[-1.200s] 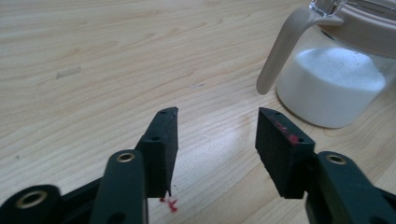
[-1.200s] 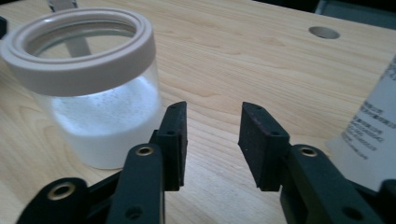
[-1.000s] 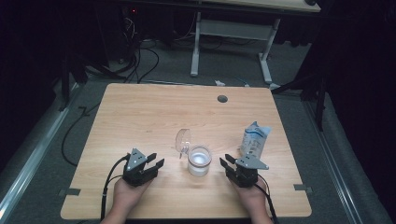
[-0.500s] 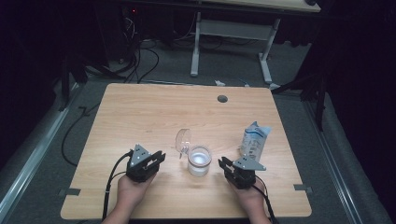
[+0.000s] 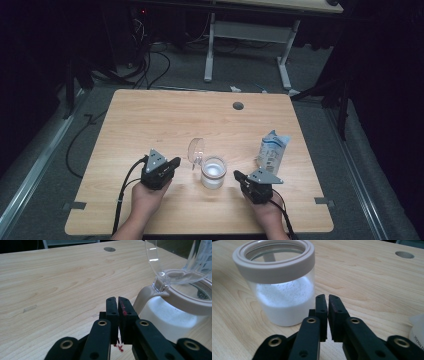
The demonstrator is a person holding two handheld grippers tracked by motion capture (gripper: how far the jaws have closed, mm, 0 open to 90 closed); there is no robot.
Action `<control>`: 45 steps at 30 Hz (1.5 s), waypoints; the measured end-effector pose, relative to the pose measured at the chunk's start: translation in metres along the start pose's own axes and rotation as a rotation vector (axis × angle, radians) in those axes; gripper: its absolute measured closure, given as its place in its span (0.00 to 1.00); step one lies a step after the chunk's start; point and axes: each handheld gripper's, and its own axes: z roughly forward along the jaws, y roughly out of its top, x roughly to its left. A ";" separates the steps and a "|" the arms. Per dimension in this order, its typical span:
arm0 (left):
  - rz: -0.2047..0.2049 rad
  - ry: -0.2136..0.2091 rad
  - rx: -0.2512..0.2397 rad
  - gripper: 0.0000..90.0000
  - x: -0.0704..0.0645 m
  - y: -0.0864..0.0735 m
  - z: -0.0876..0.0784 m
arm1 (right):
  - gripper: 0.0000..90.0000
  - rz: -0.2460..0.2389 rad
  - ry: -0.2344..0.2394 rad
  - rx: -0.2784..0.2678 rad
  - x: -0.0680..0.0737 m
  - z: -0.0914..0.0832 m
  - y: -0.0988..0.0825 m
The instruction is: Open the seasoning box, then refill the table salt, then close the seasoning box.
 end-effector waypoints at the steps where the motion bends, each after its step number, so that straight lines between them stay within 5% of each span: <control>1: -0.002 0.001 0.001 0.99 -0.002 0.002 0.001 | 1.00 -0.002 0.002 -0.001 0.000 0.000 0.000; 21: 0.009 -0.016 -0.032 1.00 -0.013 0.027 0.003 | 1.00 -0.037 0.027 0.018 0.009 0.001 -0.001; 45: 0.024 -0.060 -0.065 1.00 -0.033 0.036 0.002 | 1.00 -0.076 0.051 0.013 0.020 0.007 0.001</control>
